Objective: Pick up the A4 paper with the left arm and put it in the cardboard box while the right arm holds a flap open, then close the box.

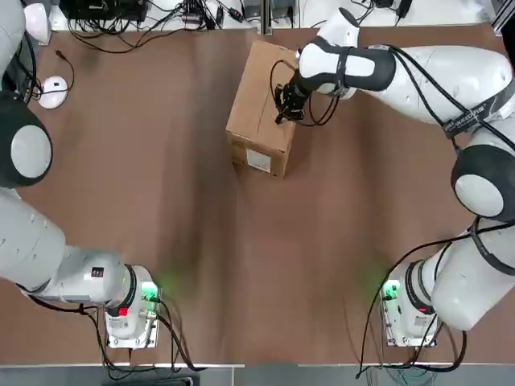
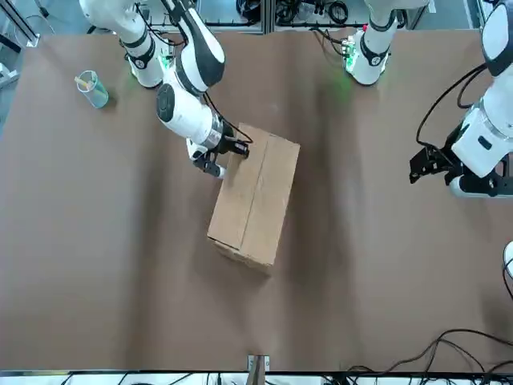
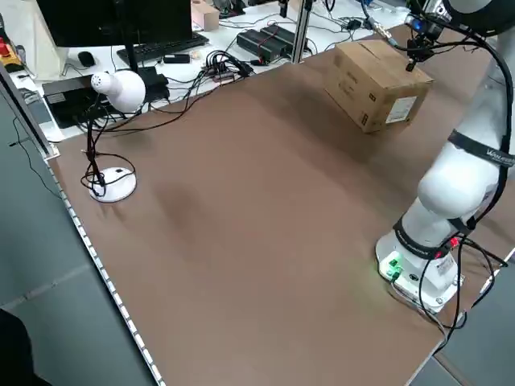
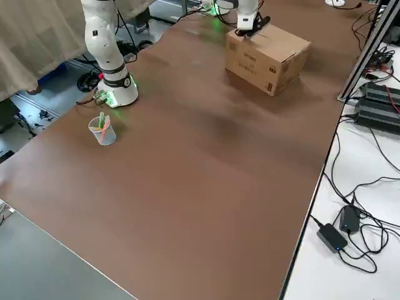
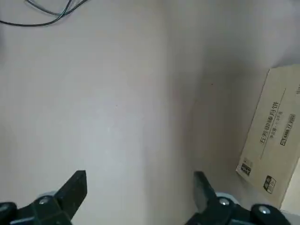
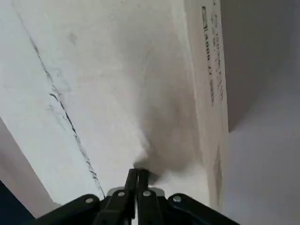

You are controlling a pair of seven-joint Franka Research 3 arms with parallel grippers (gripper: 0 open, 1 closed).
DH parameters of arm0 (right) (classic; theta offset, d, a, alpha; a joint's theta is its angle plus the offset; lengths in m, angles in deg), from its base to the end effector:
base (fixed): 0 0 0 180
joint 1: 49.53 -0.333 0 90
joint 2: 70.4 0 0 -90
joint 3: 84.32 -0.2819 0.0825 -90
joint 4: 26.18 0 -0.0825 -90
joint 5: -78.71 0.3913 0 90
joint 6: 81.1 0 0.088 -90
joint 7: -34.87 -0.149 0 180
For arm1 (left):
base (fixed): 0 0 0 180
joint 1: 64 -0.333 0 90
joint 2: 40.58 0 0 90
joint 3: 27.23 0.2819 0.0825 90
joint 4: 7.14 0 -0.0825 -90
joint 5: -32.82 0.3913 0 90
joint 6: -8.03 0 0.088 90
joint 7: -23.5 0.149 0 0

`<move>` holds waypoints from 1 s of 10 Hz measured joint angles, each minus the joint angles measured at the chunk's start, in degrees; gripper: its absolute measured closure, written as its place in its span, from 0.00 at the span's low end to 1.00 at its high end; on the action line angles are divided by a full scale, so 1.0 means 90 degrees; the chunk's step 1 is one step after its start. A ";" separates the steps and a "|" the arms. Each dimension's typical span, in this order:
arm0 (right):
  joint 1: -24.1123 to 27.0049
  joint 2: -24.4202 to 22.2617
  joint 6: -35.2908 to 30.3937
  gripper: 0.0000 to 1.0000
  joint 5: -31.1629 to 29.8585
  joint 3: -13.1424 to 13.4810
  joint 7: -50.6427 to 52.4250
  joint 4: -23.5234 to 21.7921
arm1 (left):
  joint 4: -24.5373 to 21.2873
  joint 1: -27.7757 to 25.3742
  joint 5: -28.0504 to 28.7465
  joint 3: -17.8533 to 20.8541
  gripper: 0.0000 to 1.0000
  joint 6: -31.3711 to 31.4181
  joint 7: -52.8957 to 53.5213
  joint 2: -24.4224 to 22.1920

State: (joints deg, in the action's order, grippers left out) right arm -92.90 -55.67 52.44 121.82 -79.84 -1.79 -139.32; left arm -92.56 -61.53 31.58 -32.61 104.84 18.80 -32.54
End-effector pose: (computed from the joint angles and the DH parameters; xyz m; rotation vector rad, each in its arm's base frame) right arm 0.4628 0.4156 0.2799 -2.5593 0.6003 0.3466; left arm 0.6074 -0.0838 0.5162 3.0985 -0.0802 0.0852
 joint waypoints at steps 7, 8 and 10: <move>0.0003 -0.0025 -0.1054 0.45 -0.0260 0.0533 -0.0100 0.0572 | -0.0001 0.0390 -0.0018 0.0463 0.00 0.0000 -0.0023 0.0000; 0.0008 -0.0058 -0.1465 0.30 -0.0512 0.0677 -0.0198 0.0803 | -0.0001 0.0393 -0.0018 0.0463 0.00 0.0000 -0.0023 0.0000; 0.0021 -0.0121 -0.2467 0.07 -0.1038 0.1141 -0.0295 0.1404 | -0.0002 0.0395 -0.0019 0.0462 0.00 0.0000 -0.0024 0.0000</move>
State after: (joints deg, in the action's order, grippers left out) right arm -92.71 -56.76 30.24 112.48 -69.58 -4.44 -126.69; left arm -92.58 -57.97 31.42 -28.45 104.83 18.59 -32.53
